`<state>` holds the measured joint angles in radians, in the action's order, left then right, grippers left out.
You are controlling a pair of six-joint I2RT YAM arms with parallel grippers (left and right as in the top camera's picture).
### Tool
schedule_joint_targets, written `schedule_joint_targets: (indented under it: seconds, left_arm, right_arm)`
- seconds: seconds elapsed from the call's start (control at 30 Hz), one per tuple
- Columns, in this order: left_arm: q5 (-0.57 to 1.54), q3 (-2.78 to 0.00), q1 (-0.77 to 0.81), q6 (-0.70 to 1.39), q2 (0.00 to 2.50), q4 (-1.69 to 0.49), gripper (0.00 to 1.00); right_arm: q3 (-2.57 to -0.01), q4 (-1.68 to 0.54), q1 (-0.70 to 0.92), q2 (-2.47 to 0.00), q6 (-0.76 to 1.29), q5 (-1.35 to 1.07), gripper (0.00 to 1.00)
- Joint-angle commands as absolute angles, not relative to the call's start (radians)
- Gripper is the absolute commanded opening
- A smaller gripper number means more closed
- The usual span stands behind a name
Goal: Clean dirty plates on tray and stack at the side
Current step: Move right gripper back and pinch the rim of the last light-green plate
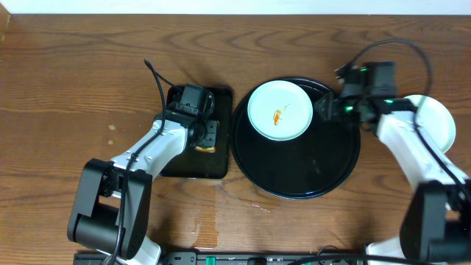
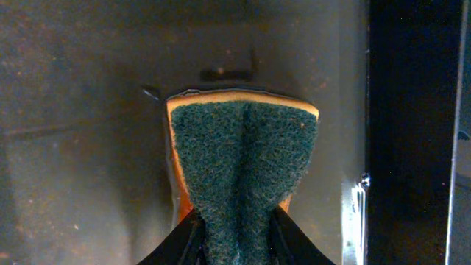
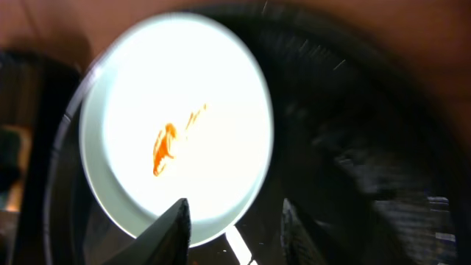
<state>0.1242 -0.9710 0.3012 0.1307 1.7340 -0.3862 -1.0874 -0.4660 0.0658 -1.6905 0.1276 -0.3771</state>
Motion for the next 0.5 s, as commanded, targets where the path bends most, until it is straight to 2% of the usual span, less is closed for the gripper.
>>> schedule_joint_targets:
  seconds: [0.0, 0.27, 0.47]
  left_arm:
    - [0.107, -0.958, 0.298, 0.136, 1.740, -0.392, 0.27]
    - [0.107, -0.958, 0.298, 0.136, 1.740, -0.392, 0.27]
    - [0.108, -0.958, 0.298, 0.136, 1.740, -0.392, 0.27]
  right_arm:
    - [-1.095, -0.464, 0.100, -1.758, 0.135, -0.340, 0.35]
    - [-1.095, -0.426, 0.106, -1.872, 0.198, -0.341, 0.33]
    - [-1.095, -0.423, 0.107, -1.891, 0.198, -0.348, 0.21]
